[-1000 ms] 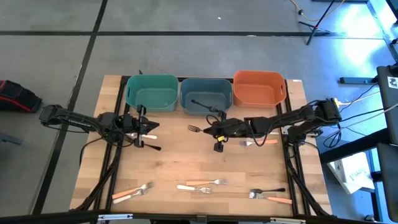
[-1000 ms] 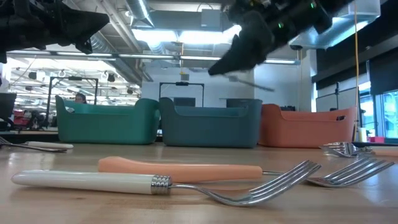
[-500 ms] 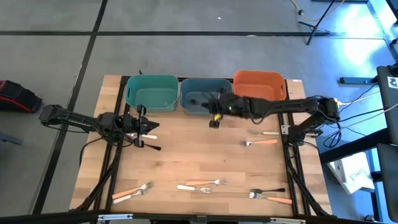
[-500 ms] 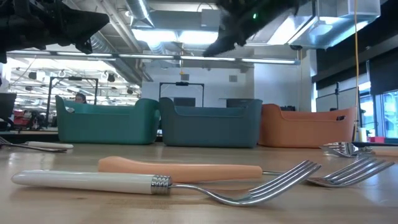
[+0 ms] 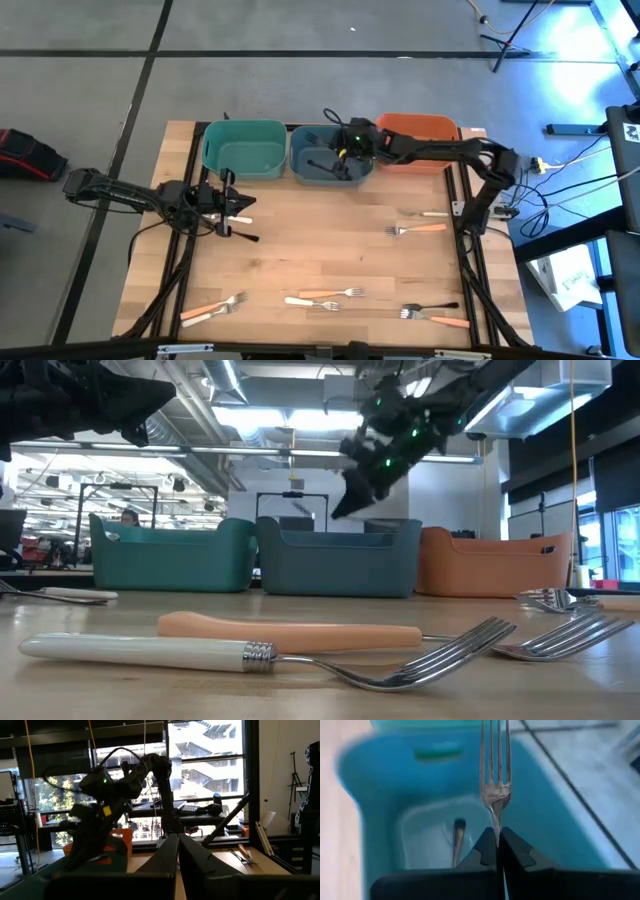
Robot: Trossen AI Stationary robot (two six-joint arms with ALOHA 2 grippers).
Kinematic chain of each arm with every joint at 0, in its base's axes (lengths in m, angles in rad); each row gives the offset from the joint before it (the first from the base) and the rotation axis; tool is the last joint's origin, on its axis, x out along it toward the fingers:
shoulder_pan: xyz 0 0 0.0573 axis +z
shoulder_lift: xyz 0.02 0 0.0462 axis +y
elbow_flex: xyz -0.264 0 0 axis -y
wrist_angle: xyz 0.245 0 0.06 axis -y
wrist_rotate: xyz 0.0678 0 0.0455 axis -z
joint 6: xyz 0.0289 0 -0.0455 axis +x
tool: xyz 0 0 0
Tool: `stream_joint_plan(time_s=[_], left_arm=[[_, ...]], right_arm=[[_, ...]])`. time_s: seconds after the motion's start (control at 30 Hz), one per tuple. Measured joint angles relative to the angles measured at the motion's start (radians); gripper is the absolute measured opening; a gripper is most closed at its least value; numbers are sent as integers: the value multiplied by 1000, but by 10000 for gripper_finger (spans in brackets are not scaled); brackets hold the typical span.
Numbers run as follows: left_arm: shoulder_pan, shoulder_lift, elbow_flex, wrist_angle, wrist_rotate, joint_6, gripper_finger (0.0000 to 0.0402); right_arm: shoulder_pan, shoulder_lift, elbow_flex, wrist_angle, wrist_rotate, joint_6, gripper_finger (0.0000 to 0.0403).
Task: Sort silverware by color (type)
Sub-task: Put the top right black fork into the blue bin, then put the top left white fork into the green bin
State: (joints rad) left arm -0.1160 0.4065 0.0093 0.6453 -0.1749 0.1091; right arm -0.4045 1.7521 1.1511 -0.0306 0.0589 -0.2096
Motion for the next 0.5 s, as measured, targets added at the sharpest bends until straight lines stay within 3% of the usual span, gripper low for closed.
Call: stream_joint_plan(time_s=[0.5], left_arm=[[0,0,0,0,1,6,8]], right_arm=[[-2,101,0,17,9,54,49]])
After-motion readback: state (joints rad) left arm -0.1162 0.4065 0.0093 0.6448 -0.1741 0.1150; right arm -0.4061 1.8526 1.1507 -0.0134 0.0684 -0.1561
